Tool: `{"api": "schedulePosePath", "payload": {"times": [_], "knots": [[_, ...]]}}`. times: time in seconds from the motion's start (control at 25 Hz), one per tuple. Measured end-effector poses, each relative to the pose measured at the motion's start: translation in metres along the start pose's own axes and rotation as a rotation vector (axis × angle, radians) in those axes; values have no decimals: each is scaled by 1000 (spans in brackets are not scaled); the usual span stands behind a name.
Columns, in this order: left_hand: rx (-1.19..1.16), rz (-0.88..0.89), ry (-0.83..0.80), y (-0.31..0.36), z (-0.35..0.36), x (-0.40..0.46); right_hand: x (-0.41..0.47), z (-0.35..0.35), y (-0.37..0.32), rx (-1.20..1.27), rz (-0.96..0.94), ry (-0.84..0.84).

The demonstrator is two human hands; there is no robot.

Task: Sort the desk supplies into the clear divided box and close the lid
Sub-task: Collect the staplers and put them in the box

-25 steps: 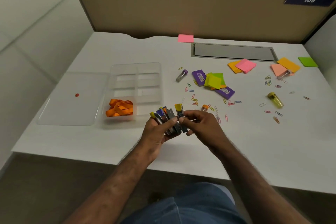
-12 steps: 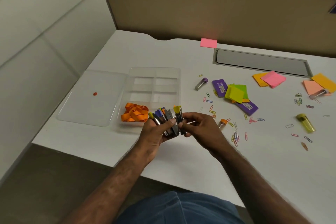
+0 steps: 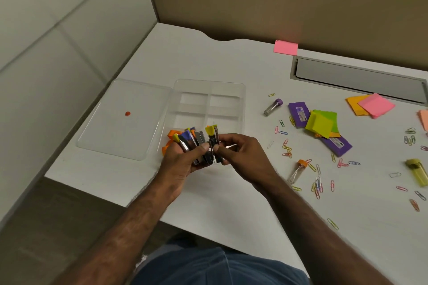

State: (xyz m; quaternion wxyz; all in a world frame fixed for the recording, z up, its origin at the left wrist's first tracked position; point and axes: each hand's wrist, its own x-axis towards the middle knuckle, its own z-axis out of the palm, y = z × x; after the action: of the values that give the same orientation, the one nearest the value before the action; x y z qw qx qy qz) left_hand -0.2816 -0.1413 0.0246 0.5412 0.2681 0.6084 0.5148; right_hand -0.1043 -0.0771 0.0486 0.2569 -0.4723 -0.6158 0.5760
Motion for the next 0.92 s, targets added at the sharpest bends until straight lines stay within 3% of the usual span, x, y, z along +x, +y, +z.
{"api": "schedulePosePath", "payload": {"times": [0.2,0.36,0.52,0.68,0.92], "knots": [[34,-4,107,14,-46,35,48,25,-18,-135,-7,66],[39,-33,145,25,-93,64,96,47,-29,-564,-138,80],[27,-34,142,31,-126,86,144,71,-36,-940,-268,-32],[30,-51,129,31,-138,99,178,92,-35,-1195,-237,-214],[18,-50,86,32,-137,112,193,107,-24,-1284,-158,-349]]}}
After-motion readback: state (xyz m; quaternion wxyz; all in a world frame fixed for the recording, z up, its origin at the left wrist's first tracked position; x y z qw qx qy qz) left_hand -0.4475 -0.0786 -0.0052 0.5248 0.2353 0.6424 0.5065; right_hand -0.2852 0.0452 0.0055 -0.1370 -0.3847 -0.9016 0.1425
